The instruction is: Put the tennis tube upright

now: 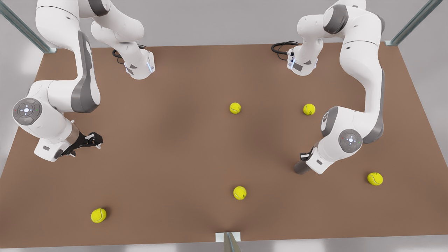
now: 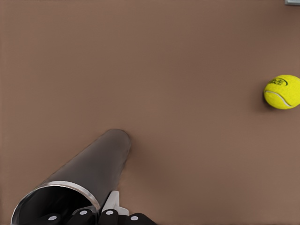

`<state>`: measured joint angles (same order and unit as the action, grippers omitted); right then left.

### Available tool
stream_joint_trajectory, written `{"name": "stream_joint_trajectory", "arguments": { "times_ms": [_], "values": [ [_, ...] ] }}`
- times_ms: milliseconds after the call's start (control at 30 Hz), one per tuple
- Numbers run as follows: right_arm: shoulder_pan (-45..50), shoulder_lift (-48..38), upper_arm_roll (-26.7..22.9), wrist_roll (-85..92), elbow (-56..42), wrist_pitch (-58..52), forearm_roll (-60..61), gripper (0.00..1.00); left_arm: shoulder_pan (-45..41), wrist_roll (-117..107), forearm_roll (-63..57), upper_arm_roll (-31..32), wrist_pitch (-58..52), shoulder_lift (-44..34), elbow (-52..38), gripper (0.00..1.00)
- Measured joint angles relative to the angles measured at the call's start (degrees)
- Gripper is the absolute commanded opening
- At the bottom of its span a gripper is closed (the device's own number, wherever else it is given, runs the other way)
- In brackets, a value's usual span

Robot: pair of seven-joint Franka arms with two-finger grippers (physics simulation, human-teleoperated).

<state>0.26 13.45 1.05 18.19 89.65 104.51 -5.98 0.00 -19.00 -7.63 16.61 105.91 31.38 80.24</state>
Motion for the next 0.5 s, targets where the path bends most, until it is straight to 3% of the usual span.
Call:
{"name": "stream_joint_trajectory", "arguments": {
  "times_ms": [267,300,333,500],
  "values": [
    [-0.09,0.0,0.0,0.0,0.09,0.0,0.0,1.0,0.12,0.17,-0.34,0.07,-0.51,-0.08,-1.05,0.21],
    [-0.09,0.0,0.0,0.0,0.16,0.0,0.0,1.0,0.17,0.43,-0.26,0.09,-0.53,-0.09,-1.05,0.85],
    [-0.09,0.0,0.0,0.0,0.17,0.0,0.0,1.0,0.15,0.4,-0.01,0.03,-0.35,-0.09,-1.05,1.0],
    [-0.09,0.0,0.0,0.0,0.26,0.0,0.0,1.0,0.17,0.45,2.48,0.07,-0.81,-1.06,-1.12,1.0]
  ]
}}
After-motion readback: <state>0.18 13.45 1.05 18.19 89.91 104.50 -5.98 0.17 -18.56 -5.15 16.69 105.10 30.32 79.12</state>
